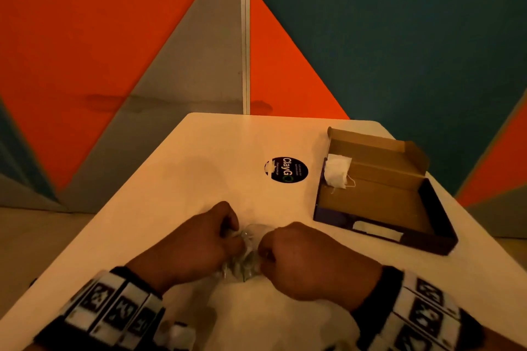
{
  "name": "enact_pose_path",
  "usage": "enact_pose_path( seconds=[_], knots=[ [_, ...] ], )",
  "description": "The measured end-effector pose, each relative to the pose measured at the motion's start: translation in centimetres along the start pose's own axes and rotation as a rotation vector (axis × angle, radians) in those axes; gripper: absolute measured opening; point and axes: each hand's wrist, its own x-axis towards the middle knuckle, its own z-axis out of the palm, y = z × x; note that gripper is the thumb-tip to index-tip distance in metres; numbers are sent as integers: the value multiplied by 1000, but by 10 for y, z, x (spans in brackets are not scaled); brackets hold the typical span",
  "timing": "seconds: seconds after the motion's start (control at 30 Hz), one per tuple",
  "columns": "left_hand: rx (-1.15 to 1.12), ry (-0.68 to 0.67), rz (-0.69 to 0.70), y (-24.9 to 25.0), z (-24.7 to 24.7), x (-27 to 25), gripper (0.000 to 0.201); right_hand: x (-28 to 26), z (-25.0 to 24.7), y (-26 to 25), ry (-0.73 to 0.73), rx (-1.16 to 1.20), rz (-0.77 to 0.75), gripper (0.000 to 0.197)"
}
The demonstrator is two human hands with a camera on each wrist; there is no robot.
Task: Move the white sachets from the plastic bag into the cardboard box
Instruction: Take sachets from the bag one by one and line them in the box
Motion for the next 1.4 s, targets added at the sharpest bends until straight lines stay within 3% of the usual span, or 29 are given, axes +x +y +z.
enact_pose_path(
  seconds=[0.17,0.37,0.57,0.77,0.87,1.03,1.23,1.4],
  knots=[
    [43,15,-6,7,2,0,14,11,21,5,203,70,62,35],
    [87,32,-27,10,6,-1,15,16,34,5,129,-58,14,26],
    [69,31,-42,9,7,1,20,11,37,14,173,-67,23,26],
    [121,-8,-14,8,8,1,42,5,33,23,170,131,93,24],
    [128,-2,-20,9,9,2,42,1,29,29,232,210,132,28],
    [148,-7,-25,9,9,1,32,-7,16,33,204,314,233,27],
    [166,-38,-24,12,8,-1,34,-28,-1,32,259,877,331,18],
    [59,20,29,21,1,-6,48,-36,-3,31,362,976,324,16]
  ],
)
